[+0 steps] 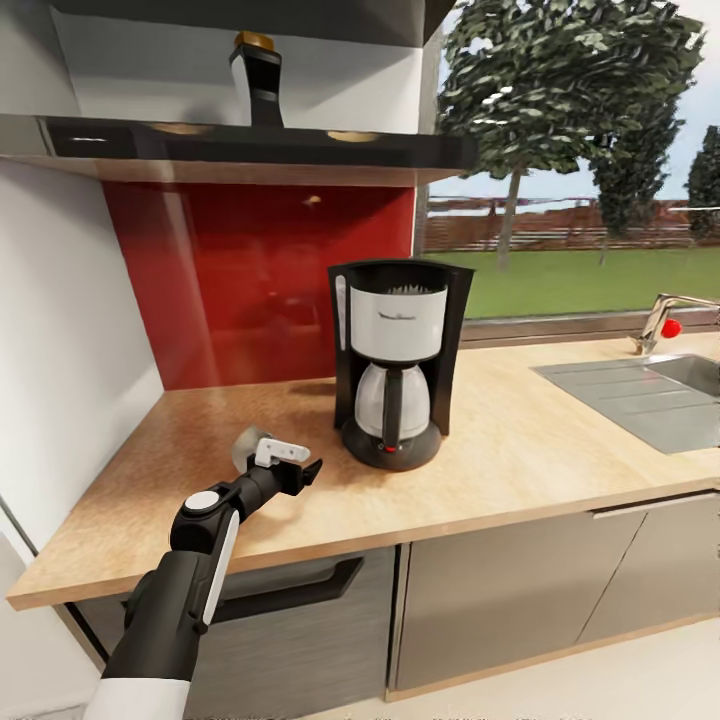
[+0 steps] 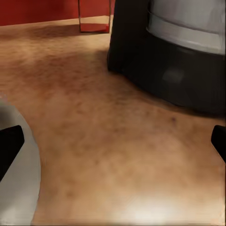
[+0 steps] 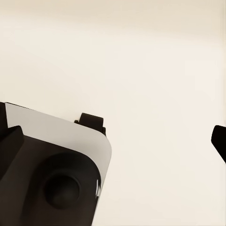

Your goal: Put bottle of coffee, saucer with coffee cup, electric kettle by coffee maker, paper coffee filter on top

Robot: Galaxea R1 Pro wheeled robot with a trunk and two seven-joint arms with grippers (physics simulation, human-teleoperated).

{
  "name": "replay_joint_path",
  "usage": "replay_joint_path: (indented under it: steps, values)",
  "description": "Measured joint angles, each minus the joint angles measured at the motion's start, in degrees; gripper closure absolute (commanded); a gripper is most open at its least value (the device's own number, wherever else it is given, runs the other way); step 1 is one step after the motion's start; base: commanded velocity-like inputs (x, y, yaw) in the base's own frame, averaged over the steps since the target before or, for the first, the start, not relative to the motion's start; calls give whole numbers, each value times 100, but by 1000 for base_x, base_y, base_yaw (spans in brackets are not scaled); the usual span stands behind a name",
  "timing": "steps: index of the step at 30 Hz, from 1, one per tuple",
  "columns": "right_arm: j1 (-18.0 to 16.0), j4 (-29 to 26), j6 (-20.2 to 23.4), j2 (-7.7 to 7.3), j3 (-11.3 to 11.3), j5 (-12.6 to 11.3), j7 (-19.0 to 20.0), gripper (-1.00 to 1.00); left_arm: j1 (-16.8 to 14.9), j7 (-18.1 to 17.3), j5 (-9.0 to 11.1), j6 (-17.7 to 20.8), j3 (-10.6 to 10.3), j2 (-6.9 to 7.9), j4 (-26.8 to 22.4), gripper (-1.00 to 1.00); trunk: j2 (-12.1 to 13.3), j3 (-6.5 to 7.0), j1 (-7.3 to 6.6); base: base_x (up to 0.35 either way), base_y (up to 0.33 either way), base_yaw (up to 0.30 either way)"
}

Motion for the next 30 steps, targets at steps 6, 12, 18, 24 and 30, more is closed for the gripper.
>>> replay_joint_path:
  steps: [6, 12, 18, 24, 30]
  values:
    - [0, 0, -1, -2, 0, 2, 0, -100, -1, 0, 0, 1, 0, 0, 0, -100, 0, 0, -1, -23, -43, 0]
    - [0, 0, -1, -3, 0, 2, 0, -100, 0, 3, -5, 2, 0, 0, -6, -100, 0, 0, -1, -5, -9, 0]
    - [0, 0, 0, 3, 0, 0, 0, -100, 0, 8, -8, 2, 0, -2, -9, -100, 0, 0, -1, -1, -1, 0]
    - [0, 0, 0, 5, 0, -2, -2, -100, 0, 9, -8, 2, 0, -2, -9, -100, 0, 0, -1, 0, 0, 1]
    - [-1, 3, 0, 6, -1, -1, -7, -100, 1, 10, -7, 3, 0, -7, -11, -100, 0, 0, -1, 0, 0, 126]
